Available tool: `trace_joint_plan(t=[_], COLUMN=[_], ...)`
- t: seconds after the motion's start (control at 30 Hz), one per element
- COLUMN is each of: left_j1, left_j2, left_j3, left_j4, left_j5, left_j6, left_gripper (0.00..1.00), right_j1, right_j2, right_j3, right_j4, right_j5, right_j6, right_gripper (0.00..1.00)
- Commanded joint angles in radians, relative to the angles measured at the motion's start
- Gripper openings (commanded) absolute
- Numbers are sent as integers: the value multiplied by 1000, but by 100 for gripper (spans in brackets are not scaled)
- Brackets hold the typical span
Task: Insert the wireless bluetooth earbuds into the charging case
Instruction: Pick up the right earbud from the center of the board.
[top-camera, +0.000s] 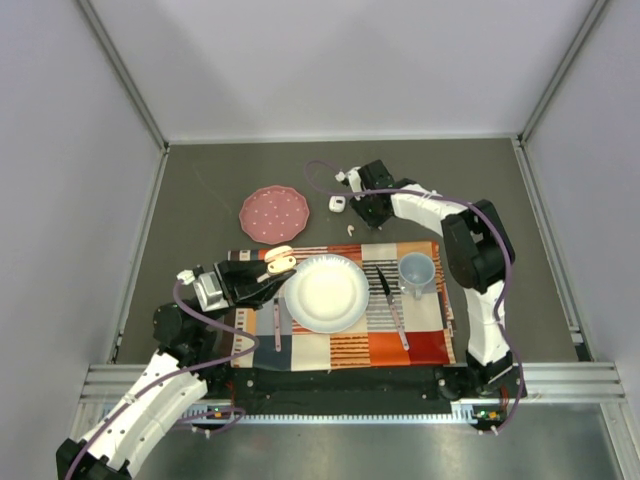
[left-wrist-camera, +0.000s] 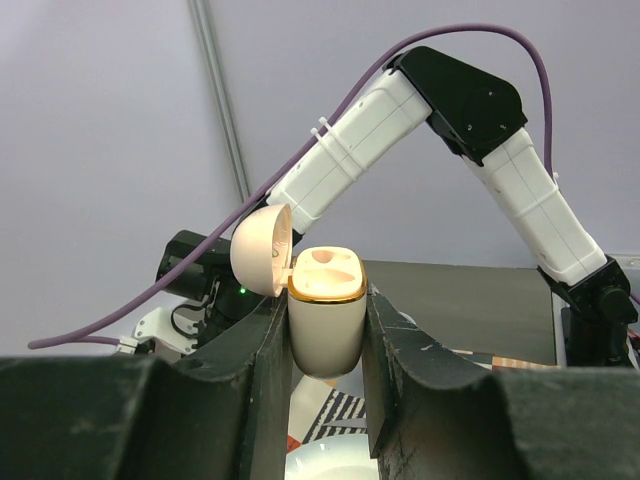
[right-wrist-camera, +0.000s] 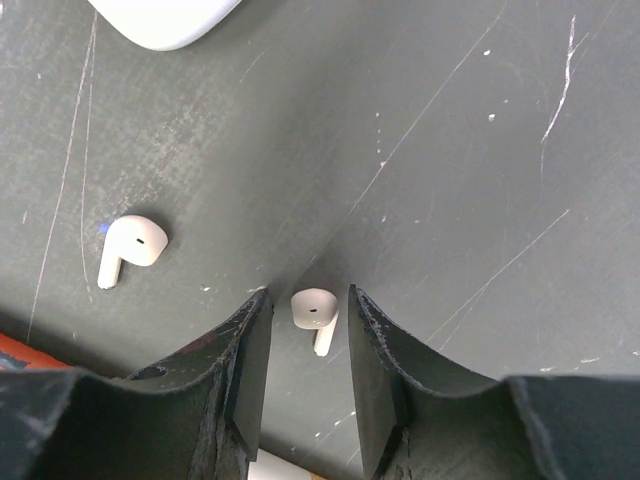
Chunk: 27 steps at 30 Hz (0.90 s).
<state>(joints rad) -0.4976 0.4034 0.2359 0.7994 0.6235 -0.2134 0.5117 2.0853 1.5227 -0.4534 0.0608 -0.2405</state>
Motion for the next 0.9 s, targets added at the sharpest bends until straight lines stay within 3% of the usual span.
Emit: trace_joint_plan(t=[0.0,0.87], left_j1=[-1,-1], left_j2=[2,26], left_j3=[23,33], left_j4=[26,35], left_j5=[-8,-18], left_j6=[8,3], left_gripper=[0,0], right_j1=[-15,-59], right_j2=[15,-16], right_j3=[36,17], right_j4=[25,22], right_j5=[2,8], right_j6=[10,177], right_gripper=[35,25])
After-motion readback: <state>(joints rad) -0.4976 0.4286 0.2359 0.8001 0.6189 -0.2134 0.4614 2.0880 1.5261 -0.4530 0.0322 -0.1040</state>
